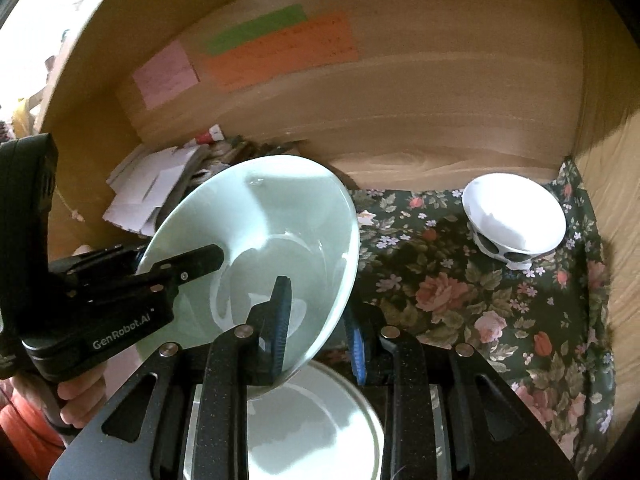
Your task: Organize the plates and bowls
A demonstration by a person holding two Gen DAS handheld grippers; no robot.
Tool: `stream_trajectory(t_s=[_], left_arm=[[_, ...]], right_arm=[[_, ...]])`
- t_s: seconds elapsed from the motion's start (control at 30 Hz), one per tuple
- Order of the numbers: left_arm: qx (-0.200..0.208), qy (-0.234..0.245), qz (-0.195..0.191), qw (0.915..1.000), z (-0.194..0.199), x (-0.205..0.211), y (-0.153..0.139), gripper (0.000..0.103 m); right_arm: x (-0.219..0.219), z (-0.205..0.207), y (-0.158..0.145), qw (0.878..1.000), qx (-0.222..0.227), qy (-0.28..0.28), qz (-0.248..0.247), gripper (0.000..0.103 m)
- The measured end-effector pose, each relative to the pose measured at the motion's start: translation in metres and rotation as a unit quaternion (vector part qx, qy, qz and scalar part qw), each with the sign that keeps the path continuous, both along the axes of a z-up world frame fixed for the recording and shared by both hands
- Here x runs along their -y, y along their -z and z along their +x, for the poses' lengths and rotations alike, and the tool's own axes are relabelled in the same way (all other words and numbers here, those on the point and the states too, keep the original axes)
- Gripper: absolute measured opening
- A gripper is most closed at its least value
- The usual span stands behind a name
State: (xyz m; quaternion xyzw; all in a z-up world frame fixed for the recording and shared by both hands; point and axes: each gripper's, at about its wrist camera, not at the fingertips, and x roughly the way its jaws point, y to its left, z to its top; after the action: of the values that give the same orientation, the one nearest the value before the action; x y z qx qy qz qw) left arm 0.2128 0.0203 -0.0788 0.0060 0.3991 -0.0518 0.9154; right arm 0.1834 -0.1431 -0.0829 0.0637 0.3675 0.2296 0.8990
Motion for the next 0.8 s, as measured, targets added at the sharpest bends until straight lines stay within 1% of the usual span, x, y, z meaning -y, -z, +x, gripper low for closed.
stream_trajectory(t_s=[0.4, 0.8], left_arm=[[0.017, -0.024, -0.012, 0.9995, -0.044, -0.029, -0.009, 0.027], [0.024, -0.064, -0.02, 0.9974, -0.079, -0.067, -0.004, 0.027]], right_arm=[[-0.027, -0.027, -0.007, 1.0, 0.013, -0.025, -0.002, 0.024], [-0.067, -0.047, -0.002, 0.998, 0.013, -0.064, -0.002, 0.024]])
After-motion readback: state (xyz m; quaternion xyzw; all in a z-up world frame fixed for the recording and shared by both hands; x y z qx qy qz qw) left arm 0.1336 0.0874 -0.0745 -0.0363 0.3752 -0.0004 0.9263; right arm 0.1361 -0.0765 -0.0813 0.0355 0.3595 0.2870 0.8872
